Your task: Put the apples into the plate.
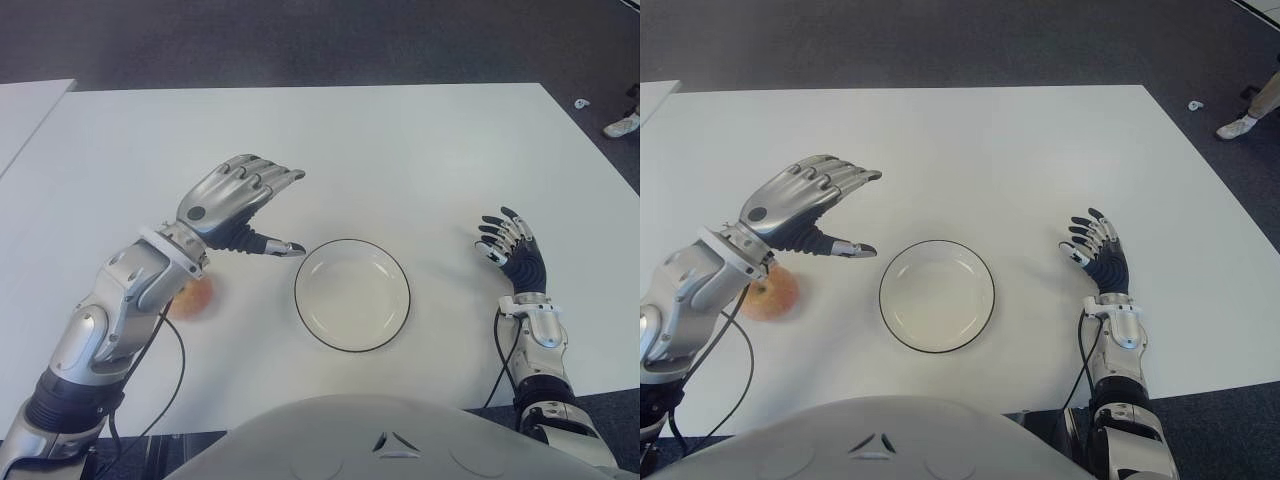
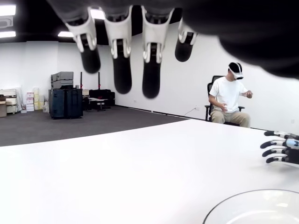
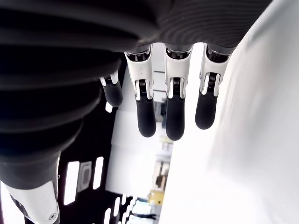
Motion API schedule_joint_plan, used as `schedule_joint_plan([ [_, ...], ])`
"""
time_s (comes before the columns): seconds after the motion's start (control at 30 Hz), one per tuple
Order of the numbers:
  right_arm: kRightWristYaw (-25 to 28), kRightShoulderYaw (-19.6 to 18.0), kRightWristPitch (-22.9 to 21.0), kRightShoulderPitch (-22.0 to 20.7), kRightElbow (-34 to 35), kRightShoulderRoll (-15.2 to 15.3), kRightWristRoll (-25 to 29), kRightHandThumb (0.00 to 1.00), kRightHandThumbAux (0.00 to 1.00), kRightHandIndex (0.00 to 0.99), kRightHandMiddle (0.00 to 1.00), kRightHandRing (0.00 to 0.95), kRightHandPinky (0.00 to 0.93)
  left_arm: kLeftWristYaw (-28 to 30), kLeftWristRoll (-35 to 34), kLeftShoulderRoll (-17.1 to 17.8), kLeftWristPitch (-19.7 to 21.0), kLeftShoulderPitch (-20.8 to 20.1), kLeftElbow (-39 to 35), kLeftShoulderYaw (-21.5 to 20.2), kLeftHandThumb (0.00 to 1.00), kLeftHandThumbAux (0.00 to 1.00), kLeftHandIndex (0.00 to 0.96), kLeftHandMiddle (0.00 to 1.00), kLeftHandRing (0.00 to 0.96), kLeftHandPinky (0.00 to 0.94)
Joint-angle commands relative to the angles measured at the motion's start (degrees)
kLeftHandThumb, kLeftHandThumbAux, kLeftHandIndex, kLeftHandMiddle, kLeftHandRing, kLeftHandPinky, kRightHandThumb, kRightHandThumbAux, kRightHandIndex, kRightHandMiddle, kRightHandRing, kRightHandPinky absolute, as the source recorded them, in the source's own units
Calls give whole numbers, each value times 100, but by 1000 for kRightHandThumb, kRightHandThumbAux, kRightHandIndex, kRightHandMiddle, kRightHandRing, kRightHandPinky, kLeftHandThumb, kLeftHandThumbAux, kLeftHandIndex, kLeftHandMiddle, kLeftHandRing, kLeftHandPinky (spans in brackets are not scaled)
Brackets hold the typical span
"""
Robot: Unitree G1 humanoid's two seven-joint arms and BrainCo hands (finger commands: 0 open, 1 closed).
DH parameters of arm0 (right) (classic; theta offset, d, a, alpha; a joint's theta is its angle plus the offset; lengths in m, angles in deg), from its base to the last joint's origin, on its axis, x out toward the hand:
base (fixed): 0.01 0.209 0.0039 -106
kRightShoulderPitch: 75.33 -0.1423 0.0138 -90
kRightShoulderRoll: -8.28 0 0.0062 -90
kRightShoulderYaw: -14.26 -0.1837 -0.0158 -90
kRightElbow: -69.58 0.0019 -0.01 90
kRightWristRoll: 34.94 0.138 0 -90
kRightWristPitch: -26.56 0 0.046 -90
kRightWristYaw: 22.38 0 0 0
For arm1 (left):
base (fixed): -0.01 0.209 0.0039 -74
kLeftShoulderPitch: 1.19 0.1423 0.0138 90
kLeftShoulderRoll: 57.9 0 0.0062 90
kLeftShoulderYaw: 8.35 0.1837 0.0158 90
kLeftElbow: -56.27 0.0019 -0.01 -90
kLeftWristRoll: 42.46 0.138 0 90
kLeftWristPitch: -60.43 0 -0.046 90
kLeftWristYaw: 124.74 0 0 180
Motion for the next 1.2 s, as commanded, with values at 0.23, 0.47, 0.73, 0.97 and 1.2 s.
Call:
schedule_joint_plan([
  [0.23,-54,233,-405,504,-1324,-522,-263,262,695,116,290,281,301,-271,317,213,-353,837,178,-464,187,177,0,0,0,0],
  [0.47,88,151,-405,400,-1477,-417,-166,267,703,119,289,292,318,-493,539,60,-305,1138,166,-591,203,171,0,0,0,0],
  [0.73,237,21,-422,197,-1872,-219,-102,283,723,136,296,306,327,-965,640,-49,-343,1563,467,-694,216,156,0,0,0,0],
  [0.97,44,-61,9,354,-1524,-177,-98,292,746,146,282,290,317,-1889,915,-103,-400,1736,1586,-604,221,149,0,0,0,0],
  [1.2,275,-235,-244,354,-984,161,148,309,756,143,282,299,348,-2211,1076,-222,-193,1767,1884,-492,211,172,19,0,0,0],
])
